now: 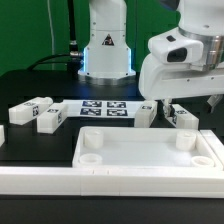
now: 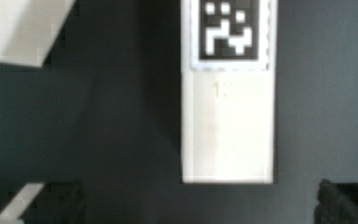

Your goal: Assemble desk

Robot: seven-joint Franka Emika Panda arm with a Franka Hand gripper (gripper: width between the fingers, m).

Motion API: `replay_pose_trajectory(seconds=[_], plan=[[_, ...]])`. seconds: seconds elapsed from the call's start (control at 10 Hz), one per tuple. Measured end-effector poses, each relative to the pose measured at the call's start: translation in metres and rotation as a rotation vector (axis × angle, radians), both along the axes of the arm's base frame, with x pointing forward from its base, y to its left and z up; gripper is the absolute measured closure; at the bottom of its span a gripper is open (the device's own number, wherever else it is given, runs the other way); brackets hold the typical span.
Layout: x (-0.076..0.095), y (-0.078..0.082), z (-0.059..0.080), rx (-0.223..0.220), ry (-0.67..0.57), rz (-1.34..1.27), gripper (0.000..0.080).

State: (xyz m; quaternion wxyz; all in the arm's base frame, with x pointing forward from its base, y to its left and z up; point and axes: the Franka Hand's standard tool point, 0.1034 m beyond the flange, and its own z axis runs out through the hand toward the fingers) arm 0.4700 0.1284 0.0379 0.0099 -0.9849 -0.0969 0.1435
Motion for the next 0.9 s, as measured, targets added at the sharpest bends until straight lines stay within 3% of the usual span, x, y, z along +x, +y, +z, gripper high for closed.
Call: replay_pose_trajectory(seconds=[0.9], plan=[[-0.014, -0.001, -0.010, -0.096, 0.579, 0.030, 0.0151]])
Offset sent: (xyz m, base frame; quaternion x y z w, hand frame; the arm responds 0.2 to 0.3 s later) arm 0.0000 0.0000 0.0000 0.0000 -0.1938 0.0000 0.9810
